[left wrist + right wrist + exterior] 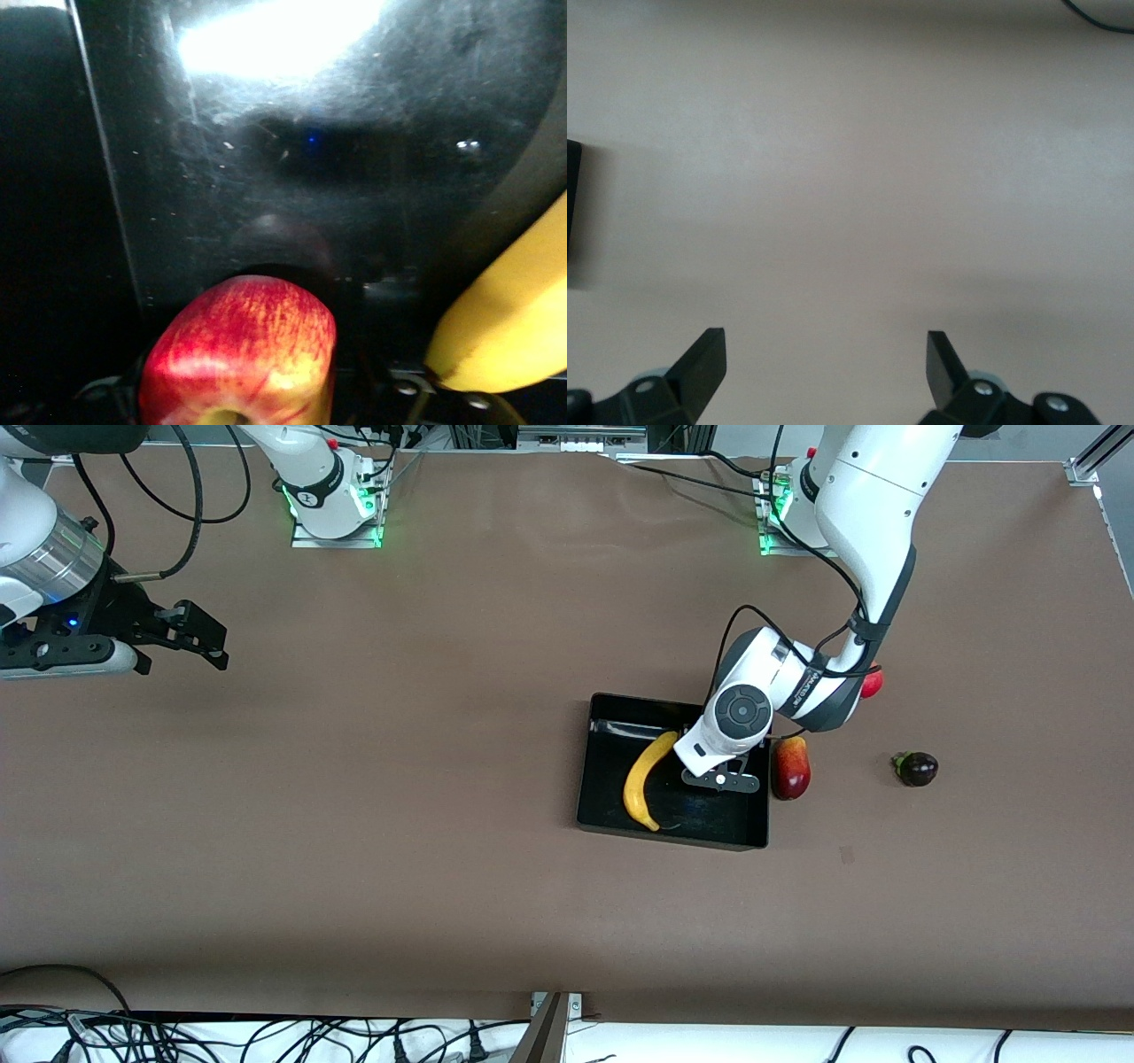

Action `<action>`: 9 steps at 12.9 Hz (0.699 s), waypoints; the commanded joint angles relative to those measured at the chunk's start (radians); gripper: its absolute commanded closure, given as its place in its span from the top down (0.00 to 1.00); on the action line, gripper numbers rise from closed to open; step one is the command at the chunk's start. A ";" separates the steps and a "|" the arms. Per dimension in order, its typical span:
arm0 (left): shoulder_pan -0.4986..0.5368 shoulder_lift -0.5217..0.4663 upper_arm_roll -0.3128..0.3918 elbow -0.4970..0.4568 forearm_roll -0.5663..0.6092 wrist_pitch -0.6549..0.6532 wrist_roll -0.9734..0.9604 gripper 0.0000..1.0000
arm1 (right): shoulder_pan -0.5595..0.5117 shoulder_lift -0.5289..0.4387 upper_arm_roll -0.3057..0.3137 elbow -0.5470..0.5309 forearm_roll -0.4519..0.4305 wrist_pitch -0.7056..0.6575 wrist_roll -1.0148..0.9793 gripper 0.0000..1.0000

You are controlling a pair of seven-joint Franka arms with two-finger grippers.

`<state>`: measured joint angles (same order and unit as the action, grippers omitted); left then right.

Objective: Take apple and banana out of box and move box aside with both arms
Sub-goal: 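Grasp the red apple in the tray with the left gripper and lift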

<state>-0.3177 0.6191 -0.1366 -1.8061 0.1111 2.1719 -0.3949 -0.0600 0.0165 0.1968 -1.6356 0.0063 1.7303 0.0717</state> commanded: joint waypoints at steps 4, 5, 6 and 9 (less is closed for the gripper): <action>0.077 -0.133 -0.011 0.052 -0.083 -0.165 -0.009 0.21 | 0.002 0.002 0.001 0.010 0.011 -0.005 0.007 1.00; 0.098 -0.143 -0.012 0.115 -0.094 -0.263 -0.007 0.22 | 0.000 0.002 0.000 0.010 0.011 -0.003 0.007 1.00; 0.100 -0.153 -0.012 0.189 -0.096 -0.367 -0.007 0.22 | 0.000 0.002 0.000 0.010 0.011 -0.003 0.007 1.00; 0.146 -0.160 -0.005 0.272 -0.079 -0.643 0.141 0.22 | 0.000 0.002 0.000 0.010 0.011 -0.001 0.007 1.00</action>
<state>-0.2025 0.4442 -0.1377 -1.5622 0.0362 1.6468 -0.3647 -0.0600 0.0165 0.1966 -1.6356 0.0063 1.7303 0.0717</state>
